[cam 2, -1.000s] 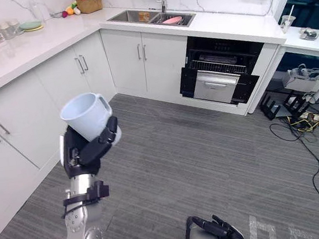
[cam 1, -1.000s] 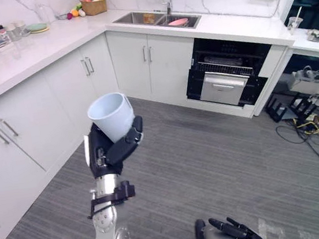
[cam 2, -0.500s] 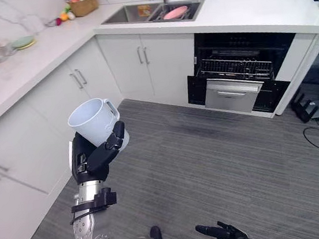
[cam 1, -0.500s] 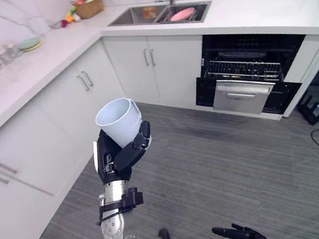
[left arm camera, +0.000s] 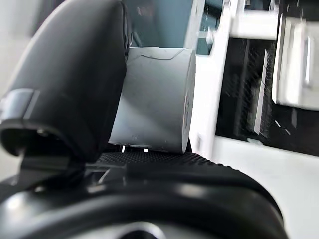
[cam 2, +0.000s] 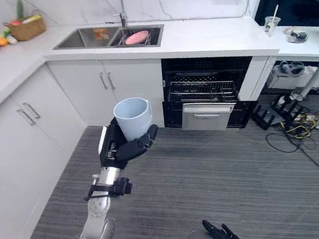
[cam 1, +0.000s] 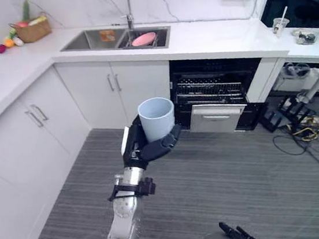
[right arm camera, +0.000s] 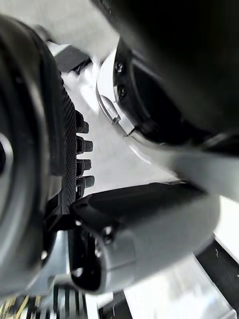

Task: Walk over to the sink, pick up the cup, carry it to the dishwasher, place the cup inside the dishwasher, then close the dishwasher door

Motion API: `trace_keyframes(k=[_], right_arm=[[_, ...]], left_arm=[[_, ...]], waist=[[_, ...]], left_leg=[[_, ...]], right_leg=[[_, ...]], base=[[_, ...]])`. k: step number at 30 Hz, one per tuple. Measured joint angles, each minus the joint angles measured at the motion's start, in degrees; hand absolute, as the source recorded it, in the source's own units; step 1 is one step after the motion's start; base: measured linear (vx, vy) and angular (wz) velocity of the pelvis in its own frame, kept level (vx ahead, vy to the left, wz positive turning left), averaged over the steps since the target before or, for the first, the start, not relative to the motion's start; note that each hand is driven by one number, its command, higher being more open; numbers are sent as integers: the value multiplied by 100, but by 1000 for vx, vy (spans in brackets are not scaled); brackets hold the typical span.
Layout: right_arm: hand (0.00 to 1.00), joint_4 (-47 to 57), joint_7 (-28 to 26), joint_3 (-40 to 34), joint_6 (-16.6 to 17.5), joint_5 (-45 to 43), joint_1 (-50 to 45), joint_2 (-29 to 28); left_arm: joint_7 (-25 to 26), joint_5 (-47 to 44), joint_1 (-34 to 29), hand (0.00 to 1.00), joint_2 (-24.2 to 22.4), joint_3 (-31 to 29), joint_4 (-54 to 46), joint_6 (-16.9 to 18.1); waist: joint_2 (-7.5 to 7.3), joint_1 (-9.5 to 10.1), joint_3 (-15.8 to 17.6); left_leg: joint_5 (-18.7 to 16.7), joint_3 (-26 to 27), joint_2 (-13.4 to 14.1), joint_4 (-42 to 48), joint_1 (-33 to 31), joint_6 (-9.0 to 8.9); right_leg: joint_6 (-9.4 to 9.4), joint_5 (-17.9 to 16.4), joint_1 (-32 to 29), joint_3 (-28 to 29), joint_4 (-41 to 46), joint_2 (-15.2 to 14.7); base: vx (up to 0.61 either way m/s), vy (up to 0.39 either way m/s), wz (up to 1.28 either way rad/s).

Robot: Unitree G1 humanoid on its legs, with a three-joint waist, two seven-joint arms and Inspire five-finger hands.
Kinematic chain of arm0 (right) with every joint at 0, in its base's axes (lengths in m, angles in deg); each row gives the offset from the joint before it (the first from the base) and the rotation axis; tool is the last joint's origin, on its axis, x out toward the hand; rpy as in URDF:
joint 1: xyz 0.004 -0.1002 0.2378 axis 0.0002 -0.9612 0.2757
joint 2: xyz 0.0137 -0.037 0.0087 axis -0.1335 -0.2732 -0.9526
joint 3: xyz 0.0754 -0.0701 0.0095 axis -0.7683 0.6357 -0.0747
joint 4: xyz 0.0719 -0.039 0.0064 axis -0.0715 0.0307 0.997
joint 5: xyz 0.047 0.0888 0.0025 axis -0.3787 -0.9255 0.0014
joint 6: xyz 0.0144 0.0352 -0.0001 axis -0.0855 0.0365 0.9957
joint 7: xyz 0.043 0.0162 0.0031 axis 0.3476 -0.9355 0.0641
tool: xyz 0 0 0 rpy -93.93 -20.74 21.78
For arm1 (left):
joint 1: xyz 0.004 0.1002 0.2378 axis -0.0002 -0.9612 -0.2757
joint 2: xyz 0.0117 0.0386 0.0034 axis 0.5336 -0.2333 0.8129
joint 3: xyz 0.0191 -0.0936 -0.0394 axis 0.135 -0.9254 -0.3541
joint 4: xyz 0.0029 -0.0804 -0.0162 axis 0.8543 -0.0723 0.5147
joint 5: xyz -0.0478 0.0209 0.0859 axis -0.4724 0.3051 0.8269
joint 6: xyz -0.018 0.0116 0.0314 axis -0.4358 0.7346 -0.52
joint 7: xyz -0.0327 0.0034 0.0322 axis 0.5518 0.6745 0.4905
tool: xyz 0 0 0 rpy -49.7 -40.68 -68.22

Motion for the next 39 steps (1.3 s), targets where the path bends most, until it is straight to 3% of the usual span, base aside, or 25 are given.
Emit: trace_keyframes(k=[1,2,8,11,16,17,19,20,21,22,23,24,26,28,29,30,32,34,35,36,37,38,39], right_arm=[[100,80,25,152,-62,85,-72,-4],[100,374,3,1316,-997,371,314,635],[100,367,1,1340,-1005,370,318,649],[100,356,5,1341,-1100,367,366,640],[100,228,27,1312,-1230,-5,435,637],[100,207,27,1297,-1261,-90,433,644],[100,181,48,1215,-1380,-357,369,762],[100,177,117,1208,-1385,-397,358,754],[100,126,257,1183,-1387,-422,381,679],[100,116,298,1160,-1396,-433,409,658],[100,96,402,1061,-1396,-486,506,665],[100,82,453,936,-1387,-498,588,653],[100,-40,522,775,-1277,-488,704,585],[100,-50,655,780,-1100,-478,701,551],[100,-46,803,765,-921,-480,663,500],[100,-43,962,760,-816,-492,687,488],[100,26,1164,644,-638,-510,693,428],[100,471,1467,253,-391,-666,567,365],[100,588,1508,89,-321,-750,565,355],[100,826,1436,-286,-96,-934,530,316],[100,1050,1349,-531,331,-956,462,262],[100,1174,1322,-608,530,-957,416,219],[100,1368,1300,-660,982,-956,216,189]], left_arm=[[-9,-173,-14,0,32,-11,-51,-78],[-724,219,-749,0,291,964,-201,-159],[-703,226,-749,0,290,920,-201,-158],[-365,454,-754,0,265,643,-201,-133],[925,844,-768,0,28,-577,-204,177],[1102,873,-781,0,-17,-745,-212,228],[1828,969,-906,0,-243,-1282,-246,517],[1944,981,-926,0,-240,-1378,-250,566],[2103,1004,-928,0,-211,-1470,-255,572],[2138,1021,-946,0,-221,-1499,-266,572],[2203,1024,-1013,0,-270,-1511,-340,573],[2216,1023,-1083,0,-303,-1509,-442,574],[2212,1058,-1265,0,-310,-1392,-785,597],[2214,1234,-1314,0,-348,-1348,-926,711],[2194,1407,-1327,0,-375,-1324,-930,827],[2141,1473,-1323,0,-374,-1318,-958,854],[1995,1470,-1298,0,-326,-1304,-973,842],[1711,1469,-1153,0,-203,-1156,-986,691],[1638,1470,-1104,0,-179,-1126,-1015,667],[1446,1466,-990,0,-136,-1109,-1075,591],[1288,1465,-912,0,0,-1071,-1057,550],[1243,1467,-907,0,94,-1028,-1039,548],[1129,1470,-908,0,311,-915,-1025,550]], waist=[[-183,83,-13],[13,341,-2],[14,345,-22],[17,326,-26],[32,340,-28],[60,344,-28],[263,445,-31],[261,446,-36],[128,445,-49],[12,486,-34],[-27,594,98],[-46,599,181],[4,610,185],[94,632,195],[101,705,176],[103,740,119],[-21,728,61],[-63,652,16],[-61,651,17],[-66,648,30],[-112,570,57],[-124,507,55],[-158,369,-14]], left_leg=[[-138,2,-77,-37,134,-218],[-410,17,-93,-45,182,-282],[-418,41,-92,-47,164,-272],[-432,65,-69,-46,172,-281],[-486,-94,8,0,188,-326],[-601,-133,48,92,155,-387],[-940,-205,363,701,10,-498],[-960,-201,420,983,-77,-556],[-903,-116,466,2037,-688,-652],[-868,-56,458,2516,-954,-586],[-1087,39,320,2473,-1206,-386],[-1077,11,193,2220,-1427,-356],[-490,-448,32,1159,-1888,-513],[4,-743,106,873,-2002,-681],[374,-749,95,953,-1922,-695],[518,-693,-37,1125,-1865,-523],[289,-497,-238,1330,-1836,-209],[-36,-327,-475,1509,-1668,42],[-143,-258,-506,1504,-1580,86],[-315,-91,-579,1381,-1295,112],[-411,21,-678,1091,-863,237],[-421,32,-711,914,-657,252],[-443,-3,-716,615,-351,275]], right_leg=[[46,1100,44,105,-523,-66],[108,1508,769,5,-1875,-70],[106,1546,776,19,-1952,-63],[105,1545,776,19,-1956,-40],[65,1433,899,-160,-1972,4],[22,1312,926,-195,-1951,32],[-49,938,889,-283,-1497,228],[-50,823,924,-351,-1457,237],[-89,755,1009,-500,-1509,85],[-109,761,1057,-534,-1501,-18],[-85,690,1162,-548,-1485,-239],[-35,632,1246,-626,-1491,-408],[209,348,1421,-751,-1366,-683],[389,97,1576,-770,-1180,-713],[509,-98,1680,-681,-993,-811],[627,-254,1683,-564,-800,-979],[772,-368,1661,-454,-541,-1241],[709,-301,1509,-384,40,-1552],[691,-294,1439,-407,267,-1623],[536,-291,1137,-497,1141,-1826],[511,-198,652,-102,2502,-1825],[705,-232,428,276,3149,-1574],[964,-305,98,676,3899,-933]], base=[[251,-64,4],[131,-34,3],[0,0,-2],[0,0,-4],[5,-8,15],[41,-53,24],[114,-56,25],[150,-5,59],[98,9,63],[119,-3,56],[114,4,30],[144,49,36],[196,144,33],[267,231,-2],[367,333,-38],[379,347,-45],[320,282,-30],[380,305,-20],[262,219,-45],[367,287,-63],[287,191,-58],[289,156,-27],[352,63,-3]])
